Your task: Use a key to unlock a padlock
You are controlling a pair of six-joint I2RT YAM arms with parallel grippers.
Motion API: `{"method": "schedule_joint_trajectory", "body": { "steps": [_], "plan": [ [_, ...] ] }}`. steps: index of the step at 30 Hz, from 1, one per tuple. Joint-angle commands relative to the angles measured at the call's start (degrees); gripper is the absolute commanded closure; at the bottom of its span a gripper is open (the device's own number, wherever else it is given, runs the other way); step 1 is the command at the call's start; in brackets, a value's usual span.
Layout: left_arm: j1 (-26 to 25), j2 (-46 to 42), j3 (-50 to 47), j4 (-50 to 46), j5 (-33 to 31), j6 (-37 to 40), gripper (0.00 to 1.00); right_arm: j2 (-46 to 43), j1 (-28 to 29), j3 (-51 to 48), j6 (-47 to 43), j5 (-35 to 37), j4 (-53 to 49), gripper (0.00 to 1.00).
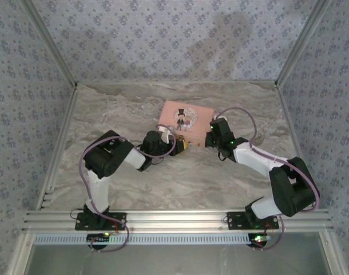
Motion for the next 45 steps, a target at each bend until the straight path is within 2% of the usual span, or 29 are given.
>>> {"method": "schedule_joint_trajectory", "body": {
  "steps": [1, 4, 5, 8, 10, 18, 25, 29, 31, 34, 45],
  "plan": [
    [0.0, 0.0, 0.9, -5.7, 4.1, -5.3, 0.88, -1.9, 0.4, -0.8, 0.0, -1.0, -0.9, 1.00],
    [0.0, -0.2, 2.3, -8.9, 5.4, -7.5, 0.88, -2.9, -0.2, -1.5, -0.3, -1.4, -0.8, 1.00],
    [0.0, -0.5, 2.3, -9.3, 5.5, -8.2, 0.86, -3.2, -0.5, -1.7, -0.2, -1.8, -0.6, 1.00],
    [0.0, -1.8, 2.9, -14.2, 4.3, -7.6, 0.70, -3.6, -0.8, -2.0, -0.4, -2.1, -0.6, 1.00],
    [0.0, -2.2, 3.4, -17.4, 3.9, -6.3, 0.68, -3.6, -0.9, -1.9, -0.4, -2.3, -0.7, 1.00],
    [1.0, -1.5, 3.8, -20.0, 3.1, -5.4, 0.68, -3.9, -0.6, -1.8, -0.3, -2.7, -0.4, 1.00],
    [1.6, -1.0, 3.8, -19.2, 4.0, -5.5, 0.81, -4.1, -0.6, -2.0, -0.5, -2.4, -0.4, 1.00],
    [1.7, -0.9, 3.9, -19.5, 4.1, -5.3, 0.83, -4.1, -0.6, -2.3, -0.3, -2.6, -0.2, 1.00],
    [1.8, -0.8, 3.8, -19.4, 4.1, -5.4, 0.81, -4.1, -0.6, -2.4, -0.3, -2.7, -0.1, 1.00],
    [2.0, -0.9, 3.5, -19.4, 3.4, -5.4, 0.72, -4.0, -0.5, -2.5, -0.3, -2.9, 0.1, 1.00],
    [2.0, 2.6, 1.1, -5.6, -0.3, -10.2, 0.67, -3.9, -0.3, -2.8, -0.1, -3.1, 0.3, 1.00]
  ]
}}
